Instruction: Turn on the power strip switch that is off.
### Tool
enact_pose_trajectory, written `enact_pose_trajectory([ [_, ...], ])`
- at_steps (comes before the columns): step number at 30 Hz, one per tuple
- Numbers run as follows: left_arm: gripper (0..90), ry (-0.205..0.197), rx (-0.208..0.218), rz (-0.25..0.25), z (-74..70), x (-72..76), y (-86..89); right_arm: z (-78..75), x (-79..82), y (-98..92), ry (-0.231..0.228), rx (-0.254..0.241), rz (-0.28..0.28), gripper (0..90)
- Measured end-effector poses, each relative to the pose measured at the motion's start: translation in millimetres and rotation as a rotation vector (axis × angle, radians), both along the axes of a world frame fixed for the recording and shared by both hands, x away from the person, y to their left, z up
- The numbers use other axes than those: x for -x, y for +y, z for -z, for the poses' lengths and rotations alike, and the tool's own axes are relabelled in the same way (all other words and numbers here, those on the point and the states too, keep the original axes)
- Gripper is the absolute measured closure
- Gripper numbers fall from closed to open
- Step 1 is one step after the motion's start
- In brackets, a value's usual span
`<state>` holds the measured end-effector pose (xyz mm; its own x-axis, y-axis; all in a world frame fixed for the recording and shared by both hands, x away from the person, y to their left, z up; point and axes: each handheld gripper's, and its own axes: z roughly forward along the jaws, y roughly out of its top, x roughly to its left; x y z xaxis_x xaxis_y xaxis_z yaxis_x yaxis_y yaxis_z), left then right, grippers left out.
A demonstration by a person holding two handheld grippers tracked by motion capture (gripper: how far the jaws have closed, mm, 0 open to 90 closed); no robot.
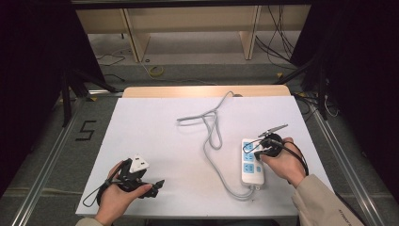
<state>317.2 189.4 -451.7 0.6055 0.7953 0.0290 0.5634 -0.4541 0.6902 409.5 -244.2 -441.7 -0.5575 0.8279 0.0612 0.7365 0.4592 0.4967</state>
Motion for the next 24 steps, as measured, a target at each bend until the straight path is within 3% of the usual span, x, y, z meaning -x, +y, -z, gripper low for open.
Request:
enact_pose_trajectory([
  [24, 7.5, -0.001, -0.002, 0.003, 0.0, -0.3, -0.3, 0.7, 2.0, -0.6, -0.013, -0.011, 0.013, 90.0],
])
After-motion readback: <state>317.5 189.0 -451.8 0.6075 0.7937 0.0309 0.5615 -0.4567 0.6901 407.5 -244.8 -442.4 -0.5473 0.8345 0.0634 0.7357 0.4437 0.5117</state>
